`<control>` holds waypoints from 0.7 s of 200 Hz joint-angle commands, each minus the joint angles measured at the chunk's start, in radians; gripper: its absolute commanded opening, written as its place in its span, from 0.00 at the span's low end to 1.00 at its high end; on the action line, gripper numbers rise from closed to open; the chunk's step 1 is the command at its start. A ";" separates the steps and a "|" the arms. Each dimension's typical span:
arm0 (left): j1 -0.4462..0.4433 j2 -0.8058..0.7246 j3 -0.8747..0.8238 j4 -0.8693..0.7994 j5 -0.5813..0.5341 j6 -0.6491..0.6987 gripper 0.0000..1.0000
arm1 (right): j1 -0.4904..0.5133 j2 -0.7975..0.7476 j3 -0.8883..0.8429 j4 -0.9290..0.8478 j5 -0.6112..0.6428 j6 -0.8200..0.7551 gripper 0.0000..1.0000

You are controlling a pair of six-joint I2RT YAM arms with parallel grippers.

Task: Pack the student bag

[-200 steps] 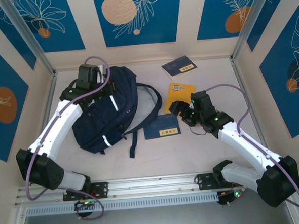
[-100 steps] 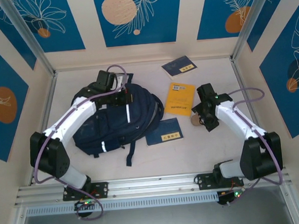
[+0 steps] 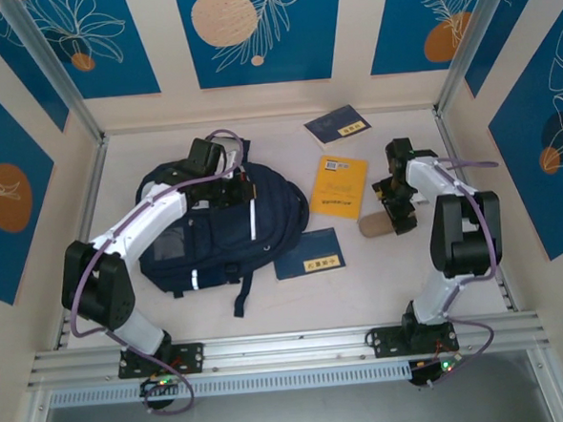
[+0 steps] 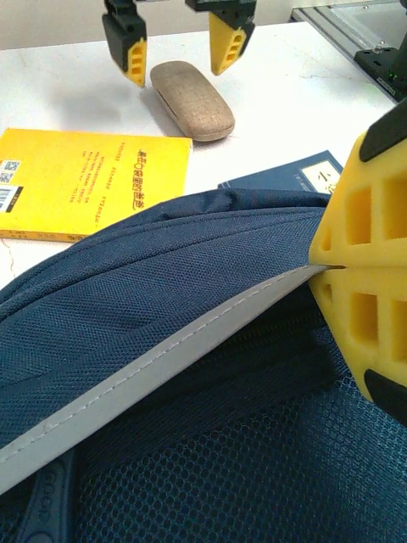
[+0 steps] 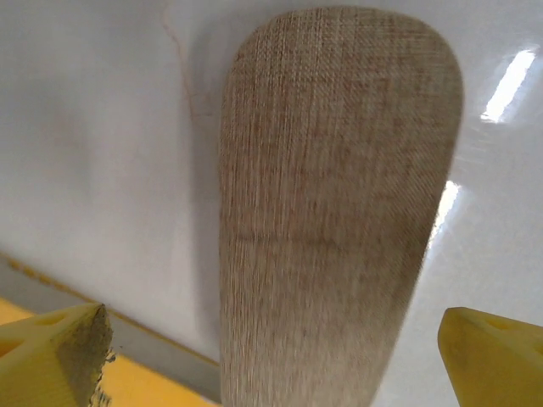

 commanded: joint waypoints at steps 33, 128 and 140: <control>-0.012 -0.009 0.004 0.042 0.042 -0.009 0.00 | -0.013 0.062 -0.028 0.003 -0.049 0.061 0.99; -0.011 -0.001 0.013 -0.002 -0.048 0.009 0.05 | -0.001 0.005 -0.103 0.085 0.009 0.026 0.52; -0.011 0.004 0.016 -0.010 -0.063 0.008 0.06 | 0.013 -0.035 -0.112 0.086 0.037 0.011 0.46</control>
